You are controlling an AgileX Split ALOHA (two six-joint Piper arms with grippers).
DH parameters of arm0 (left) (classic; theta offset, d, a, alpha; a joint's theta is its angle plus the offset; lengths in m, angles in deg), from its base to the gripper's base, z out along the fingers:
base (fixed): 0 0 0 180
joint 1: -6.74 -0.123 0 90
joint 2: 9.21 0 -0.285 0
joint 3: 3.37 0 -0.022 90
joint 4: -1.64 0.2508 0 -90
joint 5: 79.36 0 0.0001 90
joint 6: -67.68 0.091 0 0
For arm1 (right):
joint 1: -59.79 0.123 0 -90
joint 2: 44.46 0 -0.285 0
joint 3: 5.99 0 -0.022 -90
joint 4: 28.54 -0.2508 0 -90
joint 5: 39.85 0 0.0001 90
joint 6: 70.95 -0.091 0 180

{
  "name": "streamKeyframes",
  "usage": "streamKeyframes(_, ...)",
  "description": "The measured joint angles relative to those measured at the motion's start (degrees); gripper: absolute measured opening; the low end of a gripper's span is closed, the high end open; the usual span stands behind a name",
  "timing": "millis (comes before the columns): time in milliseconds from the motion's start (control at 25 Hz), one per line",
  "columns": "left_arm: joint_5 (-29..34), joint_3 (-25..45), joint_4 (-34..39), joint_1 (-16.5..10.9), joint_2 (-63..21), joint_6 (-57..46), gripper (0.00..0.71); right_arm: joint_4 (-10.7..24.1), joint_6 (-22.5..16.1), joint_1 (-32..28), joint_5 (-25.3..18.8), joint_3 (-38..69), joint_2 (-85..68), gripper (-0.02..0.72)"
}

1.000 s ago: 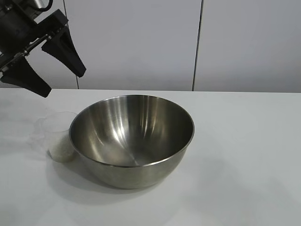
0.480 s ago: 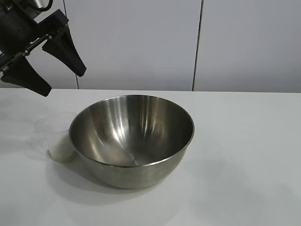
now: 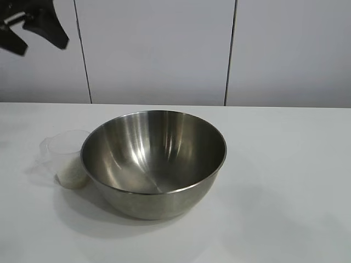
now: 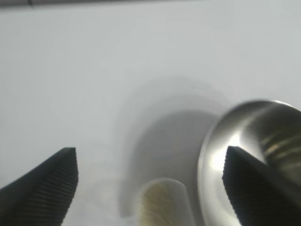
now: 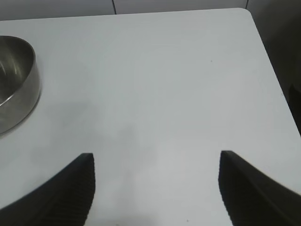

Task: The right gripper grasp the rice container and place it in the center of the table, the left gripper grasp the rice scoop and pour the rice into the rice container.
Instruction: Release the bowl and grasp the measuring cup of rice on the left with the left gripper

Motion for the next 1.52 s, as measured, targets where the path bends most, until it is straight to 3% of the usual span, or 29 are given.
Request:
streamKeyframes(280,-3.98,9.94,0.20,0.00,-12.55,-0.85,0.557,0.00,0.00,0.00,0.00,0.00,0.00,0.503)
streamKeyframes(600,-20.22,32.52,0.15,-2.34,-24.82,-5.04,0.537,0.00,0.00,0.00,0.00,0.00,0.00,0.503)
streamKeyframes(800,-34.73,47.36,0.15,-2.88,-30.48,-11.50,0.537,0.00,0.00,0.00,0.00,0.00,0.00,0.503)
streamKeyframes(960,-44.79,57.96,7.71,-2.88,-30.67,-23.54,0.537,0.00,0.00,0.00,0.00,0.00,0.00,0.503)
streamKeyframes(1200,-63.58,64.97,27.53,-2.88,-19.33,-39.78,0.537,0.00,0.00,0.00,-0.08,0.00,0.00,0.503)
streamKeyframes(1440,-85.58,65.36,31.56,-2.88,5.94,-40.94,0.537,0.00,0.00,0.00,-0.08,0.00,0.00,0.503)
streamKeyframes(1520,-88.91,64.86,31.62,-2.88,14.99,-41.26,0.537,0.00,0.00,0.00,-0.08,0.00,0.00,0.503)
